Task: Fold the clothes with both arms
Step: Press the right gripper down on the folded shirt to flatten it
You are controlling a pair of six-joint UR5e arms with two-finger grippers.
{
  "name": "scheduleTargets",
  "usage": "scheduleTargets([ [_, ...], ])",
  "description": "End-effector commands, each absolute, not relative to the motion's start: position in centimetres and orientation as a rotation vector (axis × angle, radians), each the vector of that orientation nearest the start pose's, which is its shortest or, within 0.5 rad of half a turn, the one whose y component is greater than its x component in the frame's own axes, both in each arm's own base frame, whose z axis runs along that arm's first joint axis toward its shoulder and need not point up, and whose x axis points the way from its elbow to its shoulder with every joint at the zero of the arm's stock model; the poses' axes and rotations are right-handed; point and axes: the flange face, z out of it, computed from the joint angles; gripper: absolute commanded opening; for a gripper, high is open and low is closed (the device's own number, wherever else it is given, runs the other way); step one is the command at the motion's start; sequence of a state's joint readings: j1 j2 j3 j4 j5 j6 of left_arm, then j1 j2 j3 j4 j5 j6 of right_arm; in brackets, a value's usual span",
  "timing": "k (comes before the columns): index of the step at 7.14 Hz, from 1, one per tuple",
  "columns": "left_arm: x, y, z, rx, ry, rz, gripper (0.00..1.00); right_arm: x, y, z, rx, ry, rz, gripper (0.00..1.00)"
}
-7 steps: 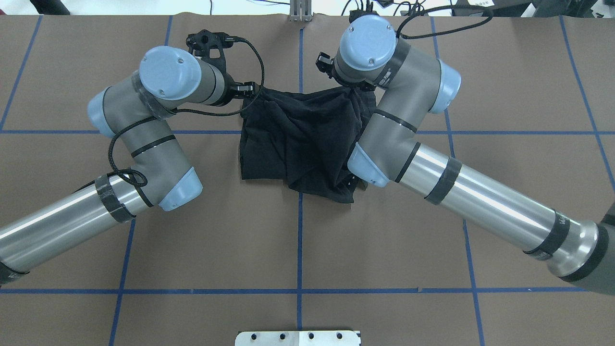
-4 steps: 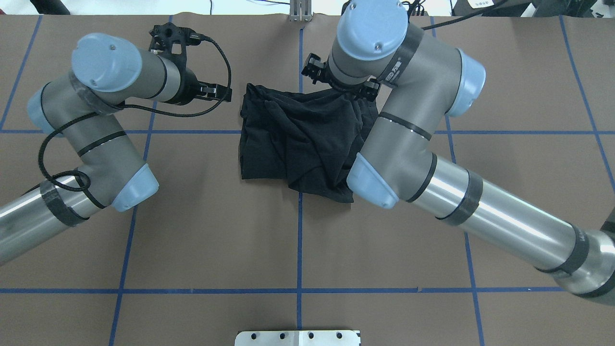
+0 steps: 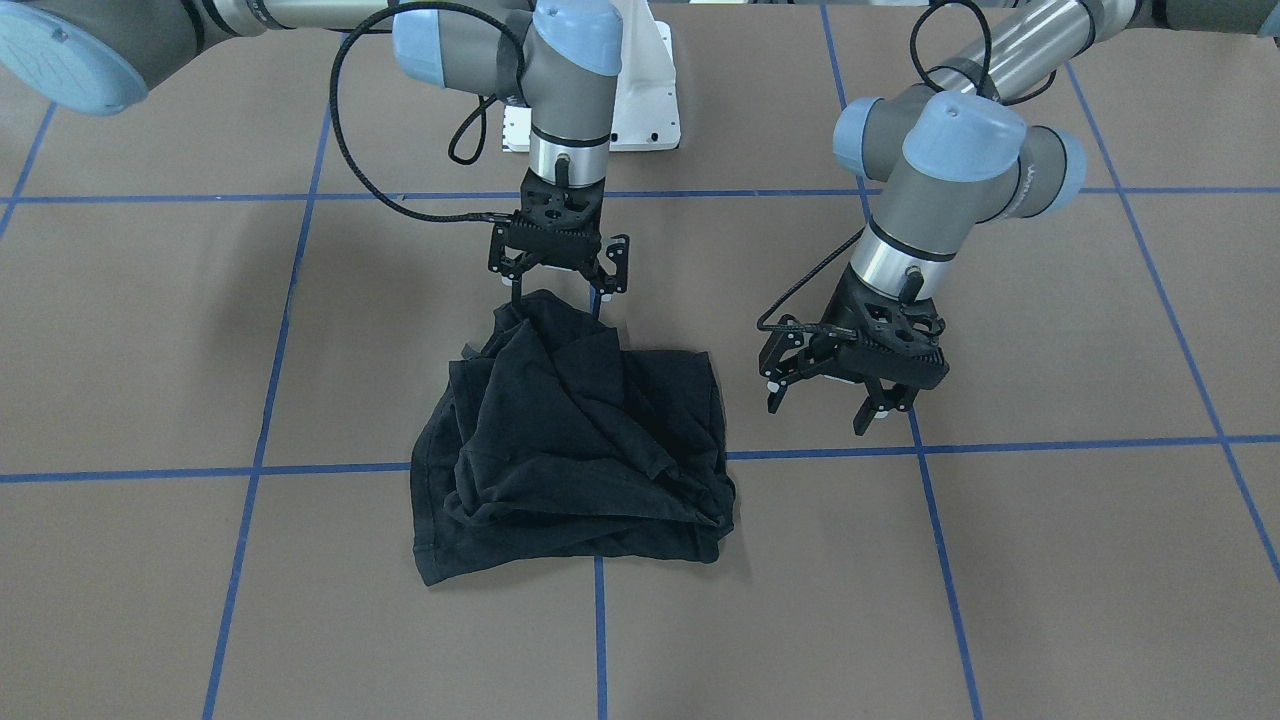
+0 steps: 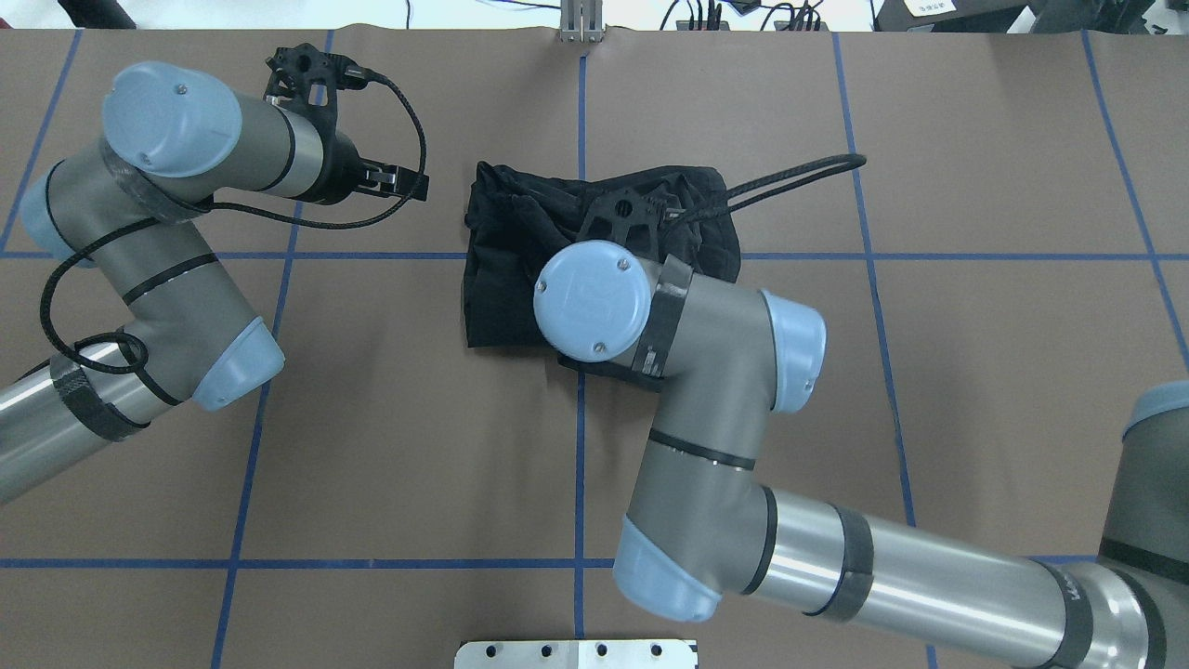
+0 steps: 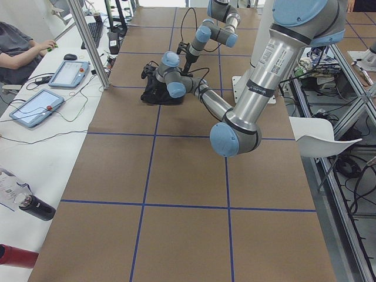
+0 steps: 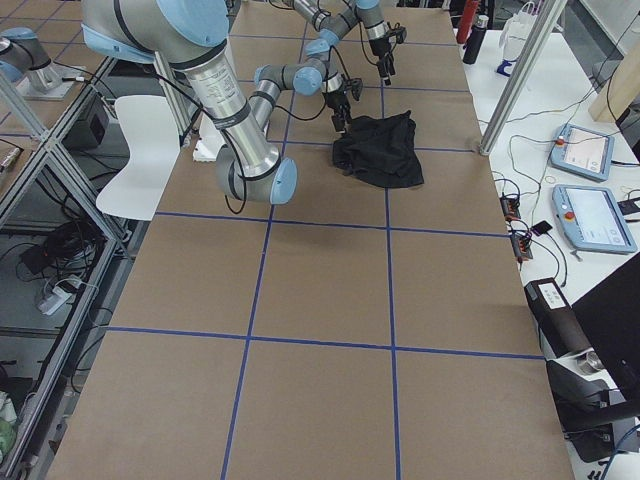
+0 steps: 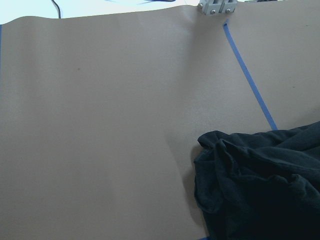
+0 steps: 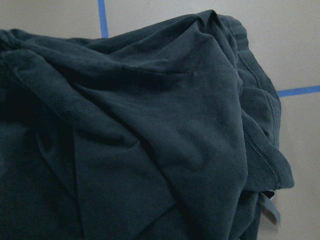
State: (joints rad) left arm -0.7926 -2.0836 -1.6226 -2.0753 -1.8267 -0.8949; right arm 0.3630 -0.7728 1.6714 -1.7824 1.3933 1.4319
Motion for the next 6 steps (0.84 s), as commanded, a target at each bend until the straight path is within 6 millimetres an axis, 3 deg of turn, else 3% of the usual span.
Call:
scheduleTargets([
  [1,39.5,-55.5,28.2,0.54,0.943,0.031,1.0,-61.2,-36.2,17.8,0.411,-0.541,0.147,0.92],
  [3,39.4,-55.4,28.1,0.54,0.945,0.028,1.0,-62.3,-35.1,18.9,0.409,-0.52,0.126,0.89],
  [6,39.4,-55.4,28.1,0.537,0.947,0.024,1.0,-62.3,-35.1,20.2,0.428,-0.475,0.031,0.66],
])
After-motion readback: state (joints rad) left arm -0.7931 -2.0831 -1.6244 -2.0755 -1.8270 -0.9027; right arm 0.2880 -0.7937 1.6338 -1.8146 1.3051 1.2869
